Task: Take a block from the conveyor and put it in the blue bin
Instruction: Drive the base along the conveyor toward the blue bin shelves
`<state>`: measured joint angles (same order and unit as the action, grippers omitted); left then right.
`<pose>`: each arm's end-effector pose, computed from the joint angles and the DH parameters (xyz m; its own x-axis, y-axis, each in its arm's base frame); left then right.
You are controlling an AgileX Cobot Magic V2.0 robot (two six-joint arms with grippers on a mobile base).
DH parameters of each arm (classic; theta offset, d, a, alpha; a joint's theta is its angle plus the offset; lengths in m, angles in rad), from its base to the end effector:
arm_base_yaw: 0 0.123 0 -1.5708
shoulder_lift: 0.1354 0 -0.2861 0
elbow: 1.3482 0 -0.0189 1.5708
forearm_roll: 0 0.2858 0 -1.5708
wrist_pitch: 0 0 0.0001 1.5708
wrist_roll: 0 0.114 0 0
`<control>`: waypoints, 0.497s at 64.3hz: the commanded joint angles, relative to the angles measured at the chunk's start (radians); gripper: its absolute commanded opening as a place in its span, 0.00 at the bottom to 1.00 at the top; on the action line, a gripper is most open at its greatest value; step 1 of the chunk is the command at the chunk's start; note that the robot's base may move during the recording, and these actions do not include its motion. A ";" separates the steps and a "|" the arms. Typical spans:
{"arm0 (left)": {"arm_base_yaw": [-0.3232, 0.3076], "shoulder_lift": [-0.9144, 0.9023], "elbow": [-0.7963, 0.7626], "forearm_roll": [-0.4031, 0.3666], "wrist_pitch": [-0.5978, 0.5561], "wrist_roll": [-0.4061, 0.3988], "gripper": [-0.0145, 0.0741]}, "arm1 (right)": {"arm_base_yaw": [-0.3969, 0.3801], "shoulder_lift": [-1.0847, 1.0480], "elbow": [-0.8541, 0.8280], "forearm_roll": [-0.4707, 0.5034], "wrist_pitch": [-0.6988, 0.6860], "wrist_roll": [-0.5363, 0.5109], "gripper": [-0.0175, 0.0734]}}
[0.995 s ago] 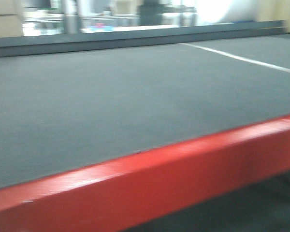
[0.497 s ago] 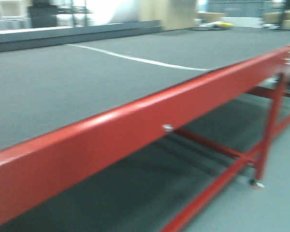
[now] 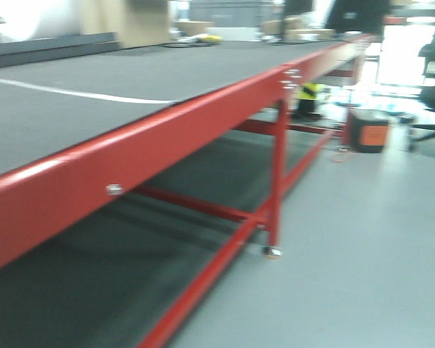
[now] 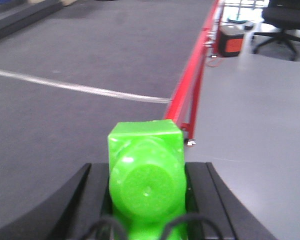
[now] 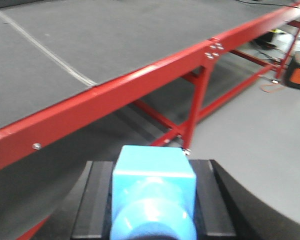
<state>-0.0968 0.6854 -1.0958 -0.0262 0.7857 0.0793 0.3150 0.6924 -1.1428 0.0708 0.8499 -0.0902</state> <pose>0.1554 -0.0172 0.4529 -0.2752 0.0877 -0.9574 0.1313 0.9899 0.0530 0.1413 0.0524 0.4613 -0.2752 -0.1353 -0.9518 -0.3698 0.9288 -0.0251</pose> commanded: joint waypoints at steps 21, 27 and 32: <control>-0.006 -0.005 -0.001 -0.007 -0.018 -0.004 0.04 | -0.001 -0.004 -0.007 -0.013 -0.013 -0.002 0.02; -0.006 -0.005 -0.001 -0.007 -0.018 -0.004 0.04 | -0.001 -0.004 -0.007 -0.013 -0.013 -0.002 0.02; -0.006 -0.005 -0.001 -0.007 -0.018 -0.004 0.04 | -0.001 -0.004 -0.007 -0.013 -0.013 -0.002 0.02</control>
<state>-0.0968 0.6854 -1.0958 -0.0262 0.7857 0.0793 0.3150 0.6924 -1.1428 0.0708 0.8499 -0.0902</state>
